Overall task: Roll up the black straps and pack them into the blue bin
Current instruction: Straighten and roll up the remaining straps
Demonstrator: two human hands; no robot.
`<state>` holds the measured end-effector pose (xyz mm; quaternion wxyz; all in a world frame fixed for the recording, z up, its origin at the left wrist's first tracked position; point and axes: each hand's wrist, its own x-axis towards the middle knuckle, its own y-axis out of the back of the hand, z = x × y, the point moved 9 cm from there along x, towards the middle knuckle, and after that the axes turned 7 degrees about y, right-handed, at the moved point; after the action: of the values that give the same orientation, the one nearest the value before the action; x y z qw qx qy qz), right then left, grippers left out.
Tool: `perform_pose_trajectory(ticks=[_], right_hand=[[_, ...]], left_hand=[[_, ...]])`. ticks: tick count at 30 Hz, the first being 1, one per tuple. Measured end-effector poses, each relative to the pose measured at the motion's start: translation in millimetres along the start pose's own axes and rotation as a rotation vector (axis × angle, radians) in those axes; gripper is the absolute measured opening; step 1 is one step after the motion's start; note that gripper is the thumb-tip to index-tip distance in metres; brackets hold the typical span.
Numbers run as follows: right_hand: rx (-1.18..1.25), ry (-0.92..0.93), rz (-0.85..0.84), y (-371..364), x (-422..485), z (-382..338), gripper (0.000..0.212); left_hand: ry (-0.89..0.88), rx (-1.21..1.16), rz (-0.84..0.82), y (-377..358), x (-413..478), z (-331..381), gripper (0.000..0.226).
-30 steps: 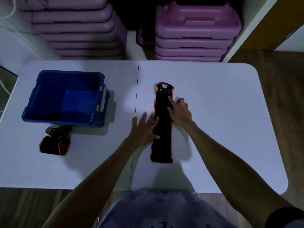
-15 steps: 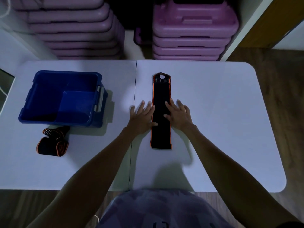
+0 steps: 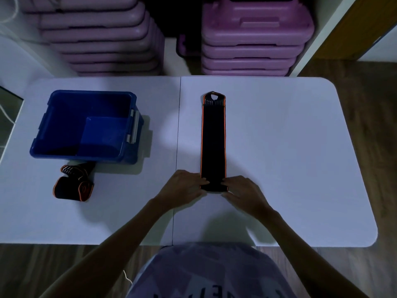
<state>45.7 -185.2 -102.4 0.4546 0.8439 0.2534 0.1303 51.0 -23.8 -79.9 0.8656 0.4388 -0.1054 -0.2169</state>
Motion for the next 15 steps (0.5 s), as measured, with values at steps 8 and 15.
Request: perform_pose_trajectory(ticks=[8, 15], right_hand=[[0.368, -0.263, 0.092, 2, 15, 21, 0.025], [0.349, -0.24, 0.231, 7, 32, 28, 0.01]], left_hand=[[0.3, -0.223, 0.117, 4, 14, -16, 0.025], [0.355, -0.061, 0.203, 3, 24, -25, 0.018]])
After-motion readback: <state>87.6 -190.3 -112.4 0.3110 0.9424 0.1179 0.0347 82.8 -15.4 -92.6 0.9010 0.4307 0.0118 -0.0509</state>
